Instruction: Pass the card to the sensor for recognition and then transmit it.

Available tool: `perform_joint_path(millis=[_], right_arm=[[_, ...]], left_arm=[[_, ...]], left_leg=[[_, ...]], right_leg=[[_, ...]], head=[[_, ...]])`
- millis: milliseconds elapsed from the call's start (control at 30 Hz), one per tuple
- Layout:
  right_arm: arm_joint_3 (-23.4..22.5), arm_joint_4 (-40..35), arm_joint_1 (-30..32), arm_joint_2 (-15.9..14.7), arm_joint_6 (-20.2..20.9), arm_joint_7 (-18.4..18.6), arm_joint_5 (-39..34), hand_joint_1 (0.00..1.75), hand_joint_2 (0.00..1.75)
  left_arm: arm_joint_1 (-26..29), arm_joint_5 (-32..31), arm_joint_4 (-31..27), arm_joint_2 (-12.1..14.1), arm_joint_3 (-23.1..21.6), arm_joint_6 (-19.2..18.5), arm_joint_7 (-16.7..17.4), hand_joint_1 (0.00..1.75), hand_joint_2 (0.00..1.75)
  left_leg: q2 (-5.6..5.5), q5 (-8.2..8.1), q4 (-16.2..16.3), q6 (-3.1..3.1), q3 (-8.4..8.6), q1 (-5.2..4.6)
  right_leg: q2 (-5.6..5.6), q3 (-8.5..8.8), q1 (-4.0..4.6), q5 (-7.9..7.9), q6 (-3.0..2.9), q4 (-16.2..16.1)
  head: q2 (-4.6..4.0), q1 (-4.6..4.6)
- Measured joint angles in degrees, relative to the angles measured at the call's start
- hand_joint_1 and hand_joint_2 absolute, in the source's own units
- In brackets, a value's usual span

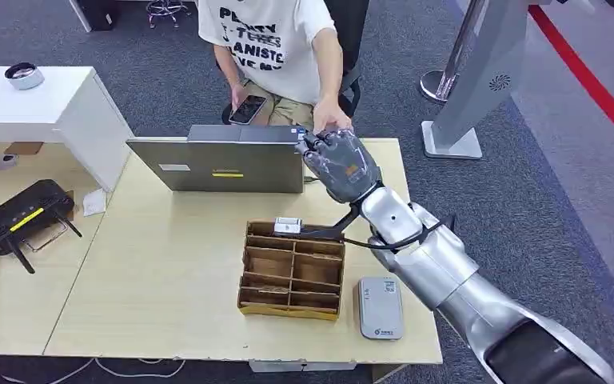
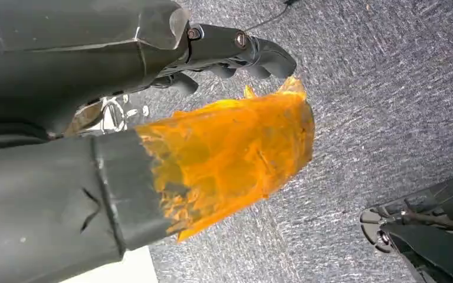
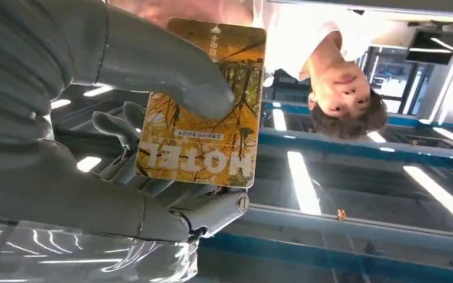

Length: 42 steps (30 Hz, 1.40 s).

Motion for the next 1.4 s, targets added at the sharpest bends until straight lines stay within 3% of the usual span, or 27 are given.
perform_joint_path(millis=[267, 367, 433, 467, 567, 733, 867, 1067, 1233, 1400], right_arm=[[-0.46, -0.22, 1.84, 0.18, 0.13, -2.08, -4.23, 1.75, 1.75], [-2.35, -4.99, 5.33, 1.89, 8.01, -7.68, -24.15, 1.75, 1.75], [-3.61, -10.57, 8.56, 3.65, 18.14, -8.28, -41.95, 1.75, 1.75], [-3.76, -13.34, 9.89, 4.37, 20.85, -8.30, -47.80, 1.75, 1.75], [-4.57, -17.75, 11.78, 5.57, 24.99, -8.61, -54.70, 1.75, 1.75], [-6.82, -24.48, 16.35, 5.64, 36.44, -8.22, -87.04, 1.75, 1.75], [-10.03, -29.11, 20.96, 3.20, 39.65, -8.52, -105.85, 1.75, 1.75], [-15.70, -32.44, 27.64, -0.05, 39.43, -10.14, -109.90, 1.75, 1.75], [-19.74, -34.45, 33.00, -1.77, 38.18, -11.54, -108.19, 1.75, 1.75], [-25.97, -36.46, 42.13, -4.15, 38.88, -12.68, -103.93, 1.75, 1.75]], left_arm=[[0.09, 0.76, 0.00, 0.00, 0.02, 0.02, 0.17, 0.00, 0.00], [0.28, 2.20, 0.00, 0.00, 0.15, 0.09, 0.17, 0.00, 0.00], [0.40, 3.37, 0.00, 0.00, 0.61, 0.15, 0.17, 0.00, 0.00], [0.48, 3.67, 0.00, 0.00, 0.85, 0.15, 0.15, 0.00, 0.00], [0.75, 4.11, 0.00, 0.00, 1.31, 0.18, 0.15, 0.00, 0.00], [0.95, 5.03, 0.02, 0.00, 2.30, 0.33, 0.13, 0.00, 0.00], [1.04, 5.81, 0.02, 0.00, 3.41, 0.52, 0.15, 0.00, 0.00], [1.13, 6.58, 0.02, 0.00, 4.66, 0.68, 0.15, 0.00, 0.00], [1.22, 7.83, 0.02, -0.02, 5.64, 1.07, 0.48, 0.00, 0.00], [1.42, 8.74, 0.02, -0.07, 6.89, 1.25, 0.63, 0.00, 0.00]], left_leg=[[-0.01, 0.00, 0.00, 0.00, -0.01, 0.00], [0.00, -0.01, -0.01, 0.00, -0.02, 0.01], [-0.01, -0.01, -0.02, -0.01, -0.05, 0.01], [-0.02, -0.01, -0.02, -0.01, -0.09, 0.01], [-0.02, -0.01, -0.03, -0.01, -0.11, 0.03], [-0.02, -0.01, -0.02, 0.00, -0.11, 0.02], [-0.10, -0.03, -0.01, 0.03, -0.10, 0.01], [-0.02, -0.09, -0.01, 0.08, -0.10, -0.10], [-0.14, -0.09, -0.01, 0.07, -0.08, -0.09], [-0.14, -0.14, -0.01, 0.08, -0.14, -0.08]], right_leg=[[-0.01, 0.01, 0.00, 0.00, 0.00, 0.00], [0.01, 0.00, 0.01, -0.01, -0.01, 0.01], [0.00, -0.06, 0.02, -0.03, -0.02, 0.01], [-0.01, -0.11, 0.02, -0.04, -0.03, 0.01], [-0.01, -0.12, 0.03, -0.05, -0.03, 0.01], [-0.02, -0.11, 0.00, -0.04, -0.02, -0.01], [-0.09, -0.06, -0.01, -0.04, -0.01, -0.05], [-0.05, -0.09, -0.03, -0.03, 0.00, -0.06], [-0.13, -0.07, 0.01, -0.08, 0.02, -0.06], [-0.12, -0.08, 0.00, -0.12, 0.02, -0.05]], head=[[0.00, 0.00], [0.00, 0.00], [0.00, -0.02], [0.00, 0.00], [0.00, 0.00], [0.00, -0.02], [0.00, 0.02], [0.00, -0.02], [0.00, 0.00], [0.00, 0.00]])
